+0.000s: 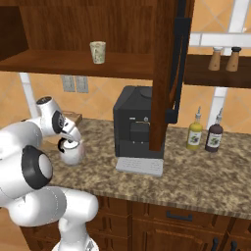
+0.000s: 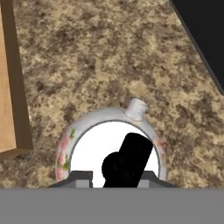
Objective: Pick the kettle from the counter and place it on the tray. Then pick the mug from the cabinet and place it on the tray. Then close the cabinet doors.
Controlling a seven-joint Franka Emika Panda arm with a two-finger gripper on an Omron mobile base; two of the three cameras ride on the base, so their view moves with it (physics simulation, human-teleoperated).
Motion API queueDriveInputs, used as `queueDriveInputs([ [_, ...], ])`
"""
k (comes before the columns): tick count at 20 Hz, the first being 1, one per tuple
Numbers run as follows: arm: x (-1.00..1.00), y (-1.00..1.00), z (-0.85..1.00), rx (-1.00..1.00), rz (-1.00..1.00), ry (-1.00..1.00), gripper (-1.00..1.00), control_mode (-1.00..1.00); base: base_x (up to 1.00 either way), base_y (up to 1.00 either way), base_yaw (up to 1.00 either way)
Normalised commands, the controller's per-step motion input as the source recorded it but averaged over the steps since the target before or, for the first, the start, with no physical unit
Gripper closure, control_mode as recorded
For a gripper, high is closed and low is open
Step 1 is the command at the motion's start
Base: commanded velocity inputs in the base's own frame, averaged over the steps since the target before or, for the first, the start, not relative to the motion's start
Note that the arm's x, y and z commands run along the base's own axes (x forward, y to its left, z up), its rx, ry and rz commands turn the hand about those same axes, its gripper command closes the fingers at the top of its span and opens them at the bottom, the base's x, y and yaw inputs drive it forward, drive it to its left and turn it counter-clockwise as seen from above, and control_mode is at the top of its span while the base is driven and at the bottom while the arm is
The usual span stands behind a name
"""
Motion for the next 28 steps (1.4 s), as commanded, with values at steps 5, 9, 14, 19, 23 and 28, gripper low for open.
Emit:
queueDriveInputs([
  [5,-0.01,0.26,0.61,0.0,0.04,-0.1,1.0,-1.0,0.0,0.0,0.0],
  [9,-0.17,0.25,0.74,0.0,0.06,-0.19,1.0,-1.0,0.0,0.0,0.0],
  [14,-0.07,0.07,0.1,0.0,0.01,-0.03,1.0,-1.0,0.0,0.0,0.0],
  [19,0.0,0.17,0.08,0.0,0.0,0.0,1.0,-1.0,0.0,0.0,0.0],
  [23,0.0,0.38,0.42,0.0,0.0,-0.07,1.0,-1.0,0.0,0.0,0.0],
  [28,0.2,0.47,0.17,0.0,0.0,-0.04,1.0,-1.0,0.0,0.0,0.0],
])
